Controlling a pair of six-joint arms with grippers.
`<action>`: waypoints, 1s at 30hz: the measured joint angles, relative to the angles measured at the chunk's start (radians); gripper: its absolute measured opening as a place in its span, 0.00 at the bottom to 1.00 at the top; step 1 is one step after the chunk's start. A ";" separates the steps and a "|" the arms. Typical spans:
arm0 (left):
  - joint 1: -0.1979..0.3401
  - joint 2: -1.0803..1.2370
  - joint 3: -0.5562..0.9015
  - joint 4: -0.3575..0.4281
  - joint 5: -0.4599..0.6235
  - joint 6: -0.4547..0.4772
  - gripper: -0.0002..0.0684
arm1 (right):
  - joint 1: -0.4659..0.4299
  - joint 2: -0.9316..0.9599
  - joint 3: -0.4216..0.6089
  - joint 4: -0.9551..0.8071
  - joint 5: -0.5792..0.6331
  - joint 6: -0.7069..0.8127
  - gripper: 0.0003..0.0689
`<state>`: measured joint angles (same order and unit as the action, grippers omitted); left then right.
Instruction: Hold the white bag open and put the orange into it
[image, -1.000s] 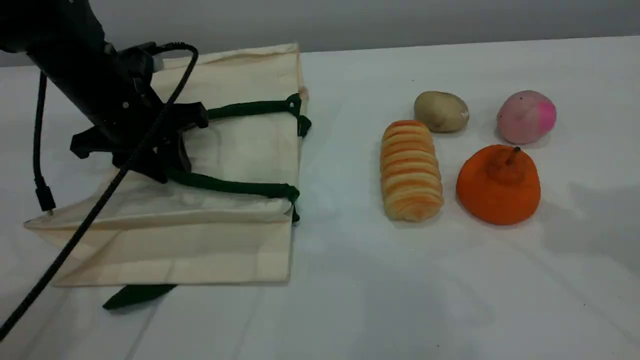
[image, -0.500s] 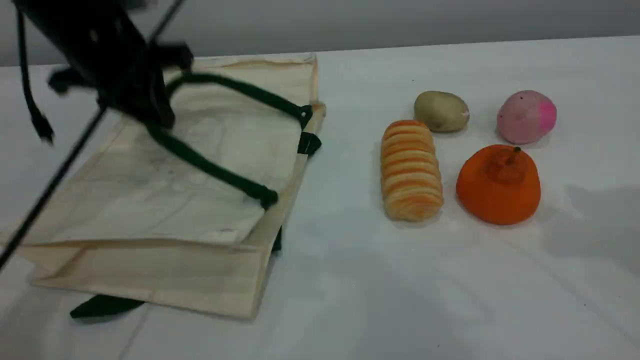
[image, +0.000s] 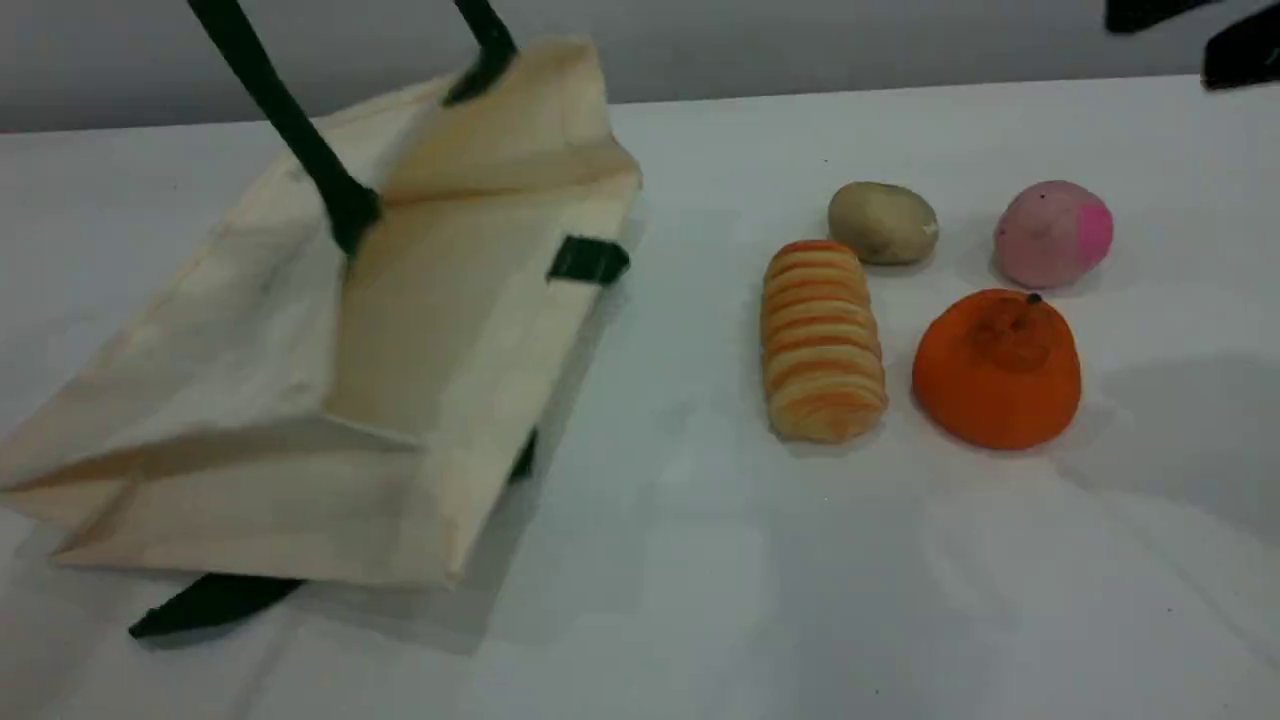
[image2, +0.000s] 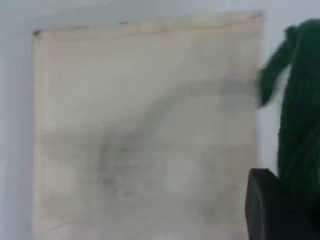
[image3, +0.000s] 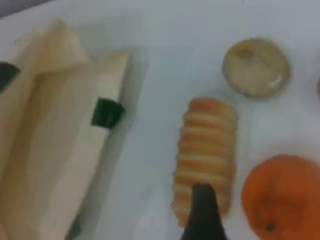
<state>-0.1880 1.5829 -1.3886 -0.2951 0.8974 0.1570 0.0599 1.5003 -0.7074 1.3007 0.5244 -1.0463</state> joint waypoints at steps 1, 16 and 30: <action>-0.006 -0.017 -0.004 -0.011 0.007 0.010 0.10 | 0.011 0.016 0.000 0.020 0.003 -0.017 0.72; -0.119 -0.073 -0.125 -0.025 0.169 0.046 0.10 | 0.123 0.108 0.001 0.114 -0.171 -0.175 0.72; -0.126 -0.086 -0.132 -0.011 0.226 0.046 0.10 | 0.176 0.204 0.001 0.110 -0.182 -0.218 0.72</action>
<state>-0.3135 1.4971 -1.5205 -0.3059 1.1237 0.2029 0.2363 1.7039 -0.7063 1.4102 0.3425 -1.2638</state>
